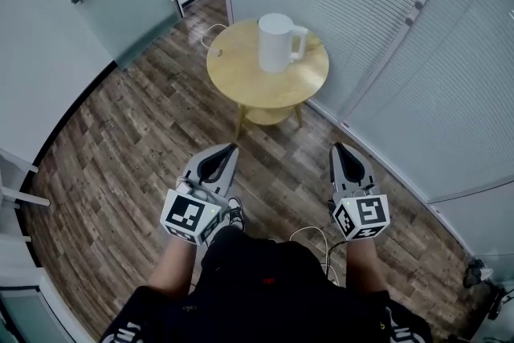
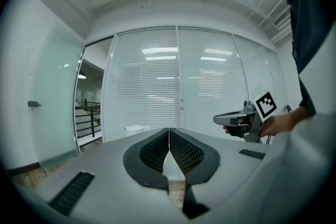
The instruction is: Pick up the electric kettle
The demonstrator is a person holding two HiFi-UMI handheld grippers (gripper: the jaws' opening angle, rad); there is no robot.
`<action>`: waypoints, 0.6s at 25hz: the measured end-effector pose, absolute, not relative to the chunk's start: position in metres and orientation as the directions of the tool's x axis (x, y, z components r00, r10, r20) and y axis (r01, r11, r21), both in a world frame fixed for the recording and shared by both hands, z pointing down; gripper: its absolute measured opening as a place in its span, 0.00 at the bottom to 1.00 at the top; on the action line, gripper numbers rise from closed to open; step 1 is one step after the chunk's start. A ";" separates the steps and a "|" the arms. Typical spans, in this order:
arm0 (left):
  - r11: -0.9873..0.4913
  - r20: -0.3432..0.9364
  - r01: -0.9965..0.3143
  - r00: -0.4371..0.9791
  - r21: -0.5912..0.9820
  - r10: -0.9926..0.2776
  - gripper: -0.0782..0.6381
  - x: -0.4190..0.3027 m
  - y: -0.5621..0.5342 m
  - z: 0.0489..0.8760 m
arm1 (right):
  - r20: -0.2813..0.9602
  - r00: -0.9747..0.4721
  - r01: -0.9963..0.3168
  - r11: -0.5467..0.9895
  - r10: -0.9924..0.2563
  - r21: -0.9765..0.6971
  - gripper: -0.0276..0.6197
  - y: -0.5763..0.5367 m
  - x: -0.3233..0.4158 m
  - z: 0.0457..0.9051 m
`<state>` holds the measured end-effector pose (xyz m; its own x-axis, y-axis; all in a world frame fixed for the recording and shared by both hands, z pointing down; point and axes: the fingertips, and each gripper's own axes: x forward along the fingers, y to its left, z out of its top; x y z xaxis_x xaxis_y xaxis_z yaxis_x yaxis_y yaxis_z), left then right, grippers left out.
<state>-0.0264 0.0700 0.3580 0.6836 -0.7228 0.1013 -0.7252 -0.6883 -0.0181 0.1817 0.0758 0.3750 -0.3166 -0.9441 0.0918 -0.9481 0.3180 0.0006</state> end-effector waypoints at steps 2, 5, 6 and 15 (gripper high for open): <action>-0.701 0.096 -0.713 0.697 -0.021 -0.711 0.14 -0.032 0.049 0.359 | 0.097 -0.305 -0.951 0.308 -0.947 0.008 0.09 0.057 0.175 0.375; -0.712 0.101 -0.702 0.708 -0.006 -0.699 0.14 -0.046 0.016 0.361 | 0.102 -0.289 -0.956 0.292 -0.952 0.015 0.09 0.026 0.160 0.375; -0.715 0.101 -0.699 0.711 -0.004 -0.696 0.14 -0.053 0.004 0.362 | 0.104 -0.284 -0.958 0.287 -0.953 0.018 0.09 0.016 0.153 0.375; -0.755 0.103 -0.656 0.751 0.006 -0.652 0.14 -0.105 -0.091 0.366 | 0.128 -0.236 -0.969 0.243 -0.963 0.039 0.09 -0.070 0.094 0.376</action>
